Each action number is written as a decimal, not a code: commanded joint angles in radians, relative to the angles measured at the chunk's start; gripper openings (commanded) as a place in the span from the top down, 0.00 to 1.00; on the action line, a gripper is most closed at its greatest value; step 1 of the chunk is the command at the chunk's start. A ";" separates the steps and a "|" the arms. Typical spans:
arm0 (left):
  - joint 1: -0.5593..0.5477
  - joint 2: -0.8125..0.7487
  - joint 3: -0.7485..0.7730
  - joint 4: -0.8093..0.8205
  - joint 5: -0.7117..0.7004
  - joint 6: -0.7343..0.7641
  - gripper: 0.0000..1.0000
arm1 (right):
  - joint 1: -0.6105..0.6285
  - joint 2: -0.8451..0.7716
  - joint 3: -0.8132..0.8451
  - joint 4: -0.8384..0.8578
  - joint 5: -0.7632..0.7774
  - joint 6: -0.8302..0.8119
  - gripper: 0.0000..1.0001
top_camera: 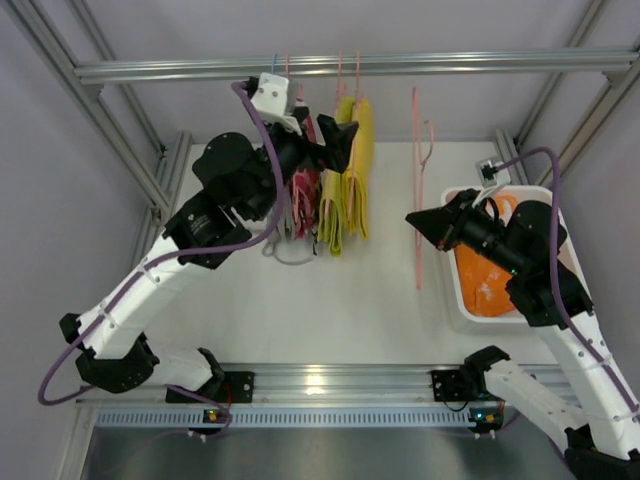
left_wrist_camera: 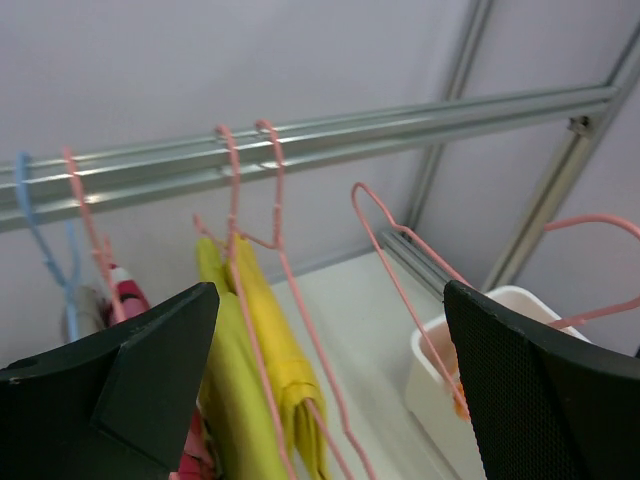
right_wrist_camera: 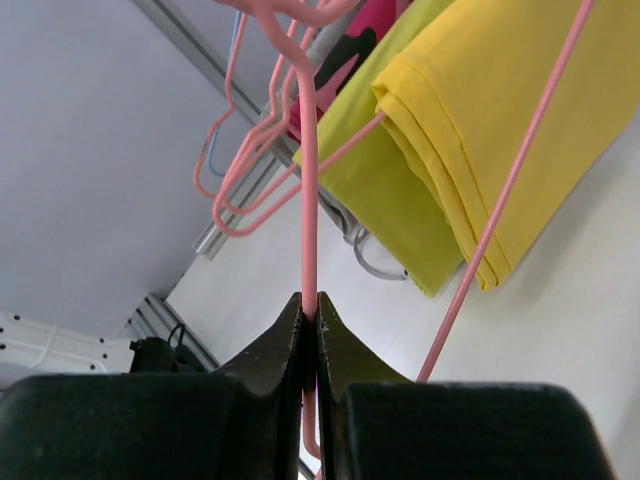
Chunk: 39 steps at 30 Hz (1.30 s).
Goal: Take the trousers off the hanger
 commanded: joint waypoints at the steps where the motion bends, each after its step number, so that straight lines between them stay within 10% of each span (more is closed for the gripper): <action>1: 0.066 -0.062 0.015 0.043 0.020 0.076 0.01 | -0.045 0.074 0.125 0.052 -0.064 0.030 1.00; 17: 0.353 -0.323 -0.246 -0.060 0.244 -0.020 0.01 | -0.171 0.390 0.340 0.179 -0.255 0.125 1.00; 39: 0.390 -0.329 -0.260 -0.200 0.227 -0.029 0.01 | -0.226 0.717 0.514 0.165 -0.301 0.167 1.00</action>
